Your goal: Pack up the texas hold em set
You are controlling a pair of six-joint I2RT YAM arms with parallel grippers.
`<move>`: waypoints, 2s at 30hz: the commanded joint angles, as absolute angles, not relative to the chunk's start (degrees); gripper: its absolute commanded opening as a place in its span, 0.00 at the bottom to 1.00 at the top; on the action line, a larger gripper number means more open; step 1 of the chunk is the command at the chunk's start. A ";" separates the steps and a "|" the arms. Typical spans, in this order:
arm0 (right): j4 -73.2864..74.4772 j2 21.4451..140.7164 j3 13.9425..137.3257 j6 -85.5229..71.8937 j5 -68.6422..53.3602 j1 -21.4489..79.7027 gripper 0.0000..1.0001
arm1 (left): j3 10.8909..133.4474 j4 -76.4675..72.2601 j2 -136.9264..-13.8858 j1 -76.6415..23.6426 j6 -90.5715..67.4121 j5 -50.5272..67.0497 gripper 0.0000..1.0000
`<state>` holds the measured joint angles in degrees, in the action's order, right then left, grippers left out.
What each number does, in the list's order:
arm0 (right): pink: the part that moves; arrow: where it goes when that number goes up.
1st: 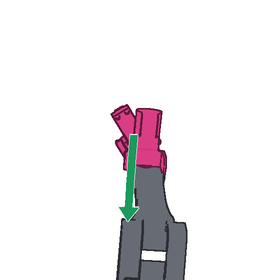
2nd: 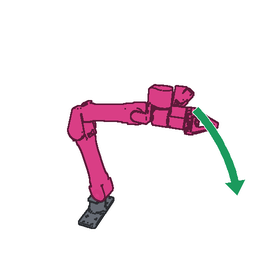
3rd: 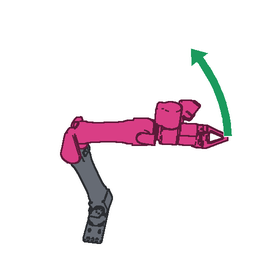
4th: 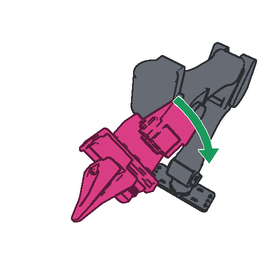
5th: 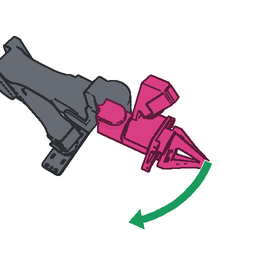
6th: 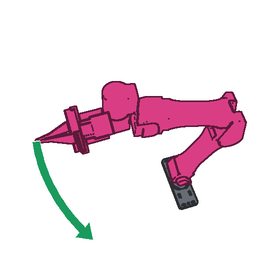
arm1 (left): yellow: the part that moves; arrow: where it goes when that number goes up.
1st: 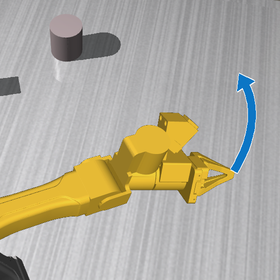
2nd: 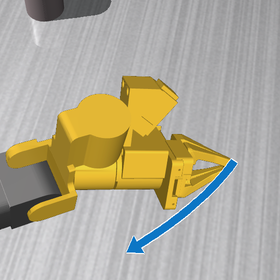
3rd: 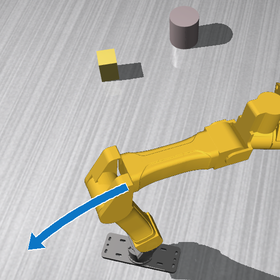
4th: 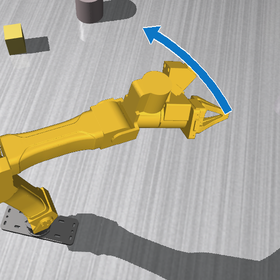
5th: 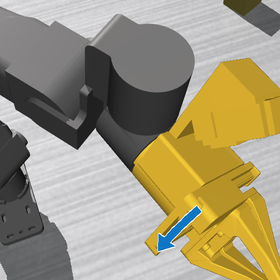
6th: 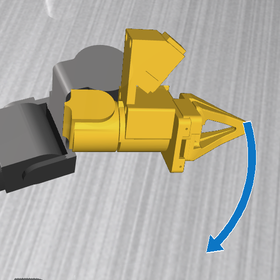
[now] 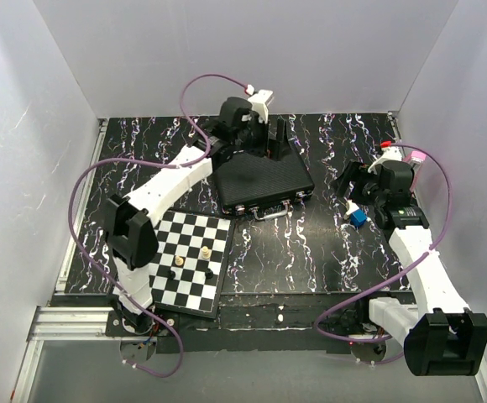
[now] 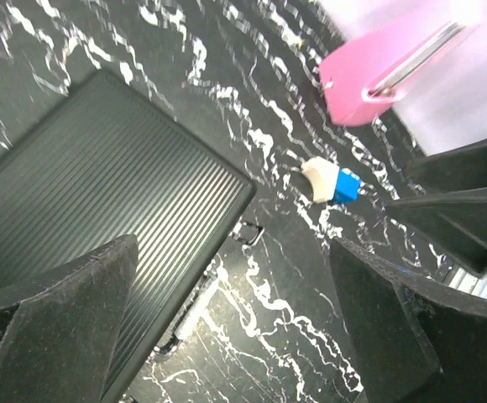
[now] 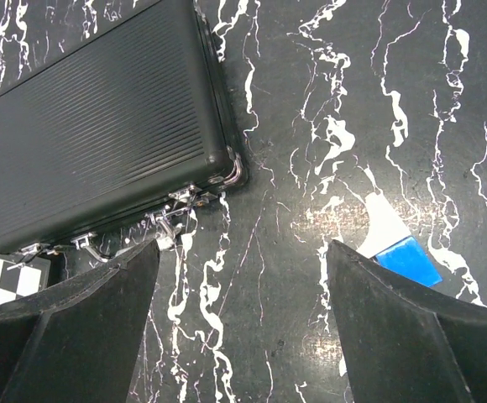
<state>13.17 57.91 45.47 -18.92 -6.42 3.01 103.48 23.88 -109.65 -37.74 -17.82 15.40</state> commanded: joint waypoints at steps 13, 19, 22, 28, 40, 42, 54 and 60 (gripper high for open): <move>13.45 61.69 46.49 -18.02 -11.60 2.72 0.80 | 99.76 26.19 -115.22 -37.79 -7.57 9.76 0.74; 12.22 66.09 47.20 -20.30 -14.32 2.81 0.76 | 97.13 24.17 -118.91 -37.88 -4.66 10.11 0.47; 11.78 67.93 47.46 -21.00 -14.42 2.72 0.75 | 93.18 22.59 -119.88 -37.71 -5.97 10.63 0.44; 12.57 73.03 49.74 -21.62 -14.15 3.25 0.73 | 83.77 21.36 -119.80 -37.88 -9.05 8.79 0.41; 8.53 85.34 58.00 -26.36 -12.65 9.58 0.48 | 78.58 21.27 -121.64 -37.88 -10.72 8.44 0.42; 7.04 86.48 58.88 -27.07 -12.83 10.02 0.43 | 78.84 21.27 -121.99 -37.88 -10.72 8.53 0.42; 6.76 94.66 60.91 -27.69 -18.02 13.09 0.26 | 80.24 21.62 -122.78 -37.88 -10.90 8.79 0.42; 5.81 93.61 55.47 -29.18 -17.14 15.11 0.25 | 80.42 21.62 -122.43 -37.97 -10.81 8.96 0.42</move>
<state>7.09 95.04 58.96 -27.68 -17.06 13.91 84.14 8.05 -116.71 -37.60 -10.48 9.45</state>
